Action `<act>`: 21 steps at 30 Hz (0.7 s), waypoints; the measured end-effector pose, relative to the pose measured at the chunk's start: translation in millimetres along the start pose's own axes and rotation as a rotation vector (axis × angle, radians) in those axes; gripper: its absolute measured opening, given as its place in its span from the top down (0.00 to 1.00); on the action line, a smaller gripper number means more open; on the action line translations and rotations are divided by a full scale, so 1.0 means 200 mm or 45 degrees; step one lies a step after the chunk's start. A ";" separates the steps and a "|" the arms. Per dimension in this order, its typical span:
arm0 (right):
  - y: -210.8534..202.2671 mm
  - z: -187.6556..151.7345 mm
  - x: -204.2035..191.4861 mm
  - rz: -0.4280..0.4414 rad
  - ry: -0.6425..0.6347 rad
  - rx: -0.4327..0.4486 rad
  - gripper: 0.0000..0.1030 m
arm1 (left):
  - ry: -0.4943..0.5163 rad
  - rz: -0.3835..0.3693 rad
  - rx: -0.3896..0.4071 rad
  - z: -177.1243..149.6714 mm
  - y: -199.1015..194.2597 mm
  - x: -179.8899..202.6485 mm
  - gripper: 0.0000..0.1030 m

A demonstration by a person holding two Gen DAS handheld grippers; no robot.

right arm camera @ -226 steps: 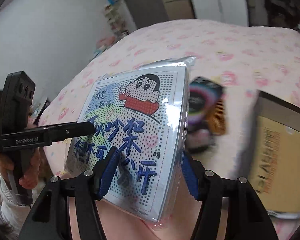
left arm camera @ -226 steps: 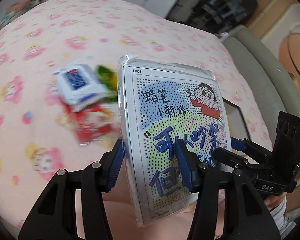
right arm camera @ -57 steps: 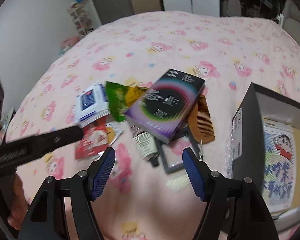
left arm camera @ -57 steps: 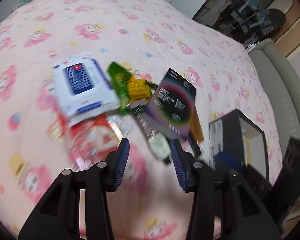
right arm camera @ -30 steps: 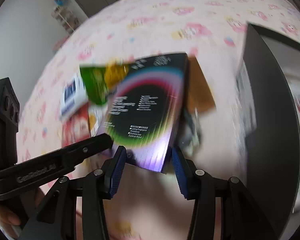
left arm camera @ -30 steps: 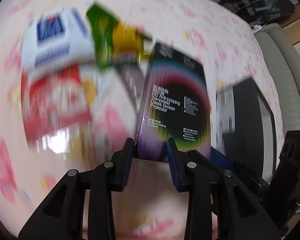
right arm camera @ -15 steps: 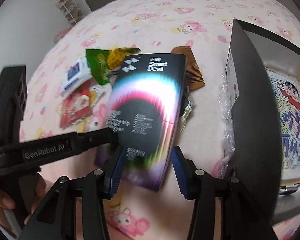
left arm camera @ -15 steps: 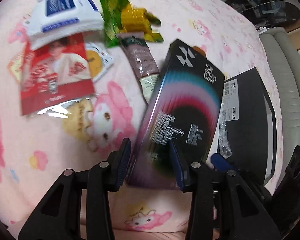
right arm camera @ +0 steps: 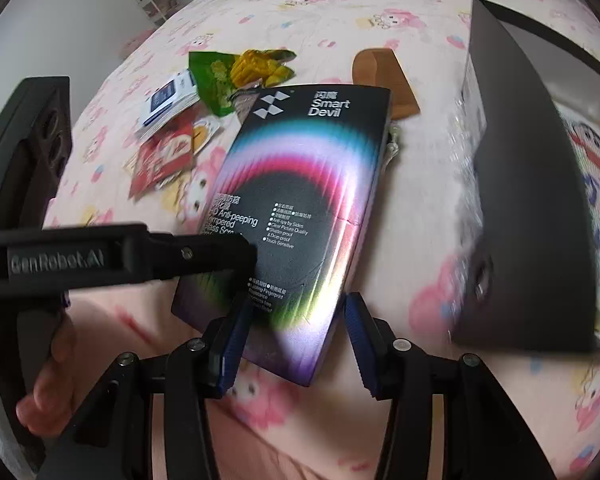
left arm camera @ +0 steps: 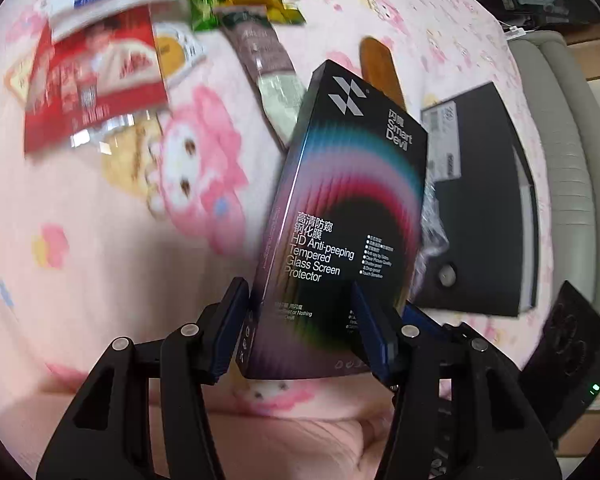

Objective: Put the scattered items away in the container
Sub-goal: 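Grasp the black Smart Devil box with the left gripper and lift it, then carry the Smart Devil box over the open box and lower it in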

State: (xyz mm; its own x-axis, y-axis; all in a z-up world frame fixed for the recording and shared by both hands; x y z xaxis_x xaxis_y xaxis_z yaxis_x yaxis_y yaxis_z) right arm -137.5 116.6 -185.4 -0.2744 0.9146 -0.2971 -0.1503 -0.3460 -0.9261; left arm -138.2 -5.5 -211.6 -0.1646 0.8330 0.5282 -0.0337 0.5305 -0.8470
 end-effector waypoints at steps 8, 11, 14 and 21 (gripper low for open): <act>0.05 -0.04 0.06 0.032 0.036 0.023 0.57 | -0.008 0.073 0.091 0.11 0.04 0.03 0.48; 0.09 -0.03 0.07 0.052 0.044 0.041 0.57 | -0.005 0.096 0.036 0.14 0.10 0.04 0.47; 0.07 -0.04 0.08 0.053 0.039 0.027 0.62 | 0.030 0.136 0.010 0.11 0.12 0.07 0.46; 0.00 -0.14 0.15 0.093 0.103 -0.008 0.63 | 0.096 0.104 -0.046 0.01 0.11 0.12 0.53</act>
State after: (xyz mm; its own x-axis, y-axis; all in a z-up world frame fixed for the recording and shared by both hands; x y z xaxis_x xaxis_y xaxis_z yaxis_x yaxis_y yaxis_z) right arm -118.6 149.9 -201.7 -0.2069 0.9009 -0.3815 -0.1266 -0.4113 -0.9027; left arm -145.2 26.5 -217.1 -0.0904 0.8825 0.4616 0.0126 0.4645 -0.8855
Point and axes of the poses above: each gripper's, at about its wrist camera, not at the fingertips, and y roughly the way its jaws point, x to its right, z to its top, the point moved 6 cm from there along y, roughly the way its jaws point, and after that the axes turned 6 degrees about -x, right-handed, at the moved point
